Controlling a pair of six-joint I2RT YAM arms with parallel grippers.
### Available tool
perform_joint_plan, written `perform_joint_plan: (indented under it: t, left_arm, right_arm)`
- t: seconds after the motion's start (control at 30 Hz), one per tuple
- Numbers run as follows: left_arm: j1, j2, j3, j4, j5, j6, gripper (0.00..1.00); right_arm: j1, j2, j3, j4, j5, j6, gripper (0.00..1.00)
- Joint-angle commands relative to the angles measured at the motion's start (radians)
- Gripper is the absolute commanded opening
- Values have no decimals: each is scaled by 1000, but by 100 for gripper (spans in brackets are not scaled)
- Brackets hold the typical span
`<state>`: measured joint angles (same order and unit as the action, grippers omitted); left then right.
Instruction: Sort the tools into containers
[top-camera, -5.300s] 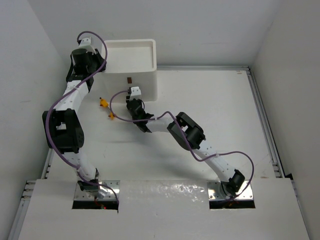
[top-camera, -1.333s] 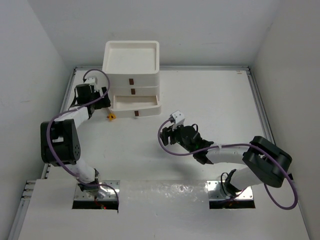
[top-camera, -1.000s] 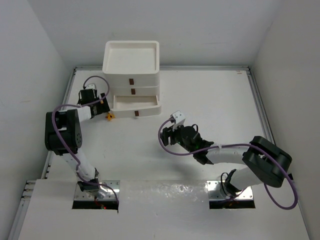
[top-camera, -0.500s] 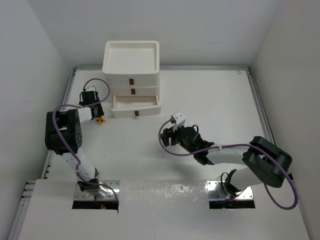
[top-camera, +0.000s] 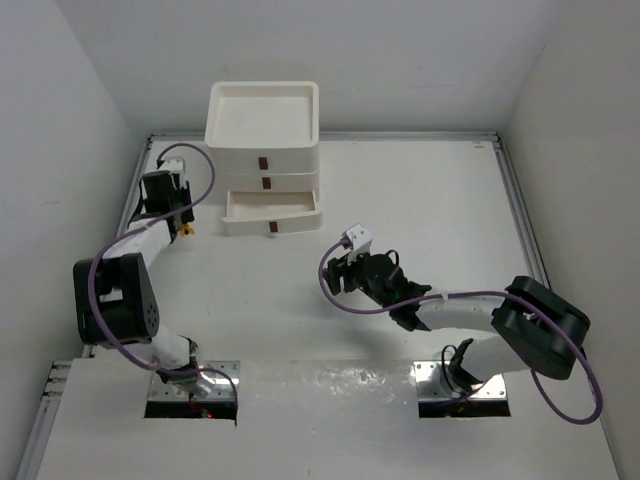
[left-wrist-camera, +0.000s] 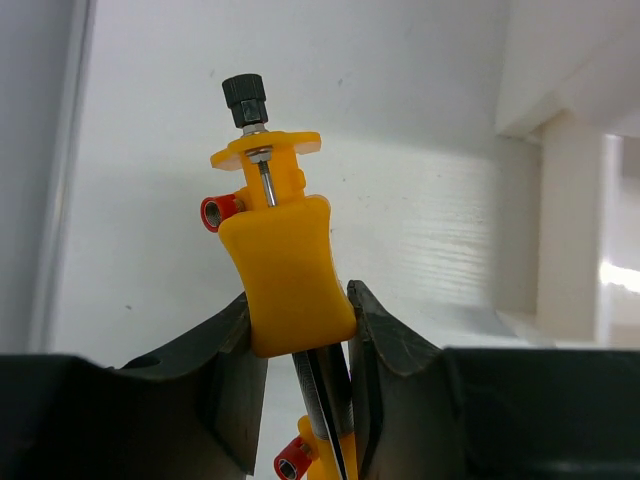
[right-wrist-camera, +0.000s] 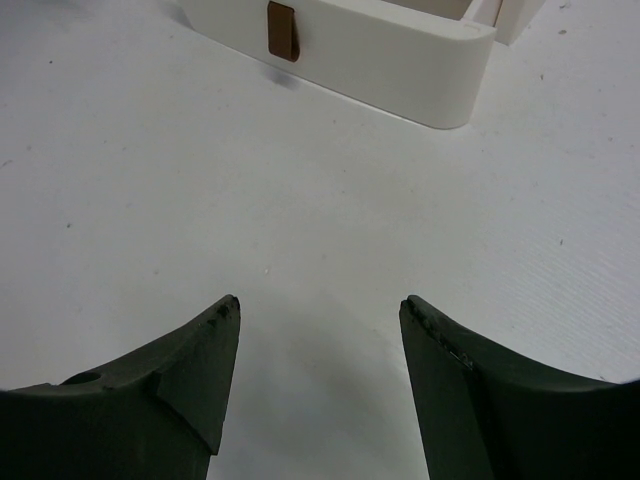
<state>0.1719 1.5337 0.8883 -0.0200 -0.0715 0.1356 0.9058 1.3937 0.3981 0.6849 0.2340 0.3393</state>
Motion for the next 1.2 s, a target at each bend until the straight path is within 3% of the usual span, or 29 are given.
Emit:
perform_joint_plan:
  t: [0.0,0.3,0.43,0.57,0.9,1.17]
  left_arm:
    - [8,-110,49,-53,111,174,0]
    - [-15,-247,141,-380,525,617,0]
    - [-106,-294,184,-498,524,751,0]
    - [-265,-316,213,-482,527,760,0]
    - [-338,-108,320,-480,749,1056,0]
    - [-339,42,411,-701,874,1527,0]
  right_arm:
    - [5,-48,-4,16,-4,-20,64]
    - [5,-67,-4,7,4,-37,64]
    - [5,-64,-4,7,5,-40,64]
    - [5,-59,-7,19,4,-37,64]
    - [5,-58,4,-21,7,-37,64]
    - [5,-52,-2,-51,33,-43,65]
